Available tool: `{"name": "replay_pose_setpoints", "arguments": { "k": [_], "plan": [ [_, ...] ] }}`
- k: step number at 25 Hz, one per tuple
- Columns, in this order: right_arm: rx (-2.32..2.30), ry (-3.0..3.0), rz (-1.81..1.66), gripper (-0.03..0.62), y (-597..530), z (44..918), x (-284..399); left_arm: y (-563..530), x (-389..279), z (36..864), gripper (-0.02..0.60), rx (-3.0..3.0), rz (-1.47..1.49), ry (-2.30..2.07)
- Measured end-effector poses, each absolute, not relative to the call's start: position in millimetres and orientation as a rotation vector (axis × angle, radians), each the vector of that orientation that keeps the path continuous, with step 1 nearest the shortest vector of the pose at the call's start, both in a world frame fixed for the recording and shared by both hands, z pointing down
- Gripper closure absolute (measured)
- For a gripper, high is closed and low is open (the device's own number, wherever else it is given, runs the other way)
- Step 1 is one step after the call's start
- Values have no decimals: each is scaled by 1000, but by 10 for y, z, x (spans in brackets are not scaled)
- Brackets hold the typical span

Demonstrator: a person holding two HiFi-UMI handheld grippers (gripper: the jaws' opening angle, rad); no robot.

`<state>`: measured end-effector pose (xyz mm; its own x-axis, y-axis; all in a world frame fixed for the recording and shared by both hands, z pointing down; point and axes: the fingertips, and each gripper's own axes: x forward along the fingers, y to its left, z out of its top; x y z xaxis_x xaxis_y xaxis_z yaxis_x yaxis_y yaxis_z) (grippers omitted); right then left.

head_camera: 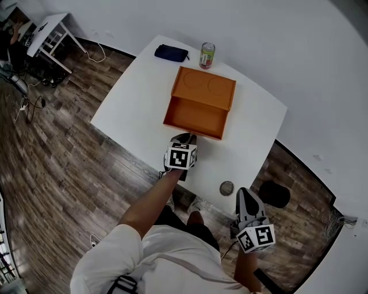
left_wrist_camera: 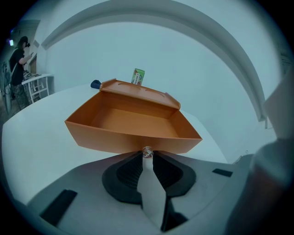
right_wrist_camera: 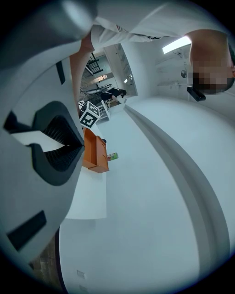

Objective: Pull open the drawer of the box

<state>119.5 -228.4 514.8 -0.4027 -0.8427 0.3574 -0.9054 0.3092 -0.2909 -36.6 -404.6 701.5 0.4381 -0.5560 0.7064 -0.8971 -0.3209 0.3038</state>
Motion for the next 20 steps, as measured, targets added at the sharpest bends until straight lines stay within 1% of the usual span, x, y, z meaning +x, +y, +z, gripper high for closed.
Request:
{"name": "replay_pose_setpoints", "arguments": {
  "k": [9,14,19,20],
  "plan": [
    [1643,-2435,673,592,-2292,5095,1217,-4037,-340,6959,500,2051,607,-1207],
    [1644,-2451,661,592,-2361,5066,1264,-3939,-507,6778,491,2092,592,-1222],
    [1626,-2517,631,592,-2453,4922,1287,-3809,-731,6192,492,2160,451,-1281],
    [1614,-2534,621,592,-2459,4876,1278,-3780,-765,6021,505,2186,425,-1300]
  ]
}}
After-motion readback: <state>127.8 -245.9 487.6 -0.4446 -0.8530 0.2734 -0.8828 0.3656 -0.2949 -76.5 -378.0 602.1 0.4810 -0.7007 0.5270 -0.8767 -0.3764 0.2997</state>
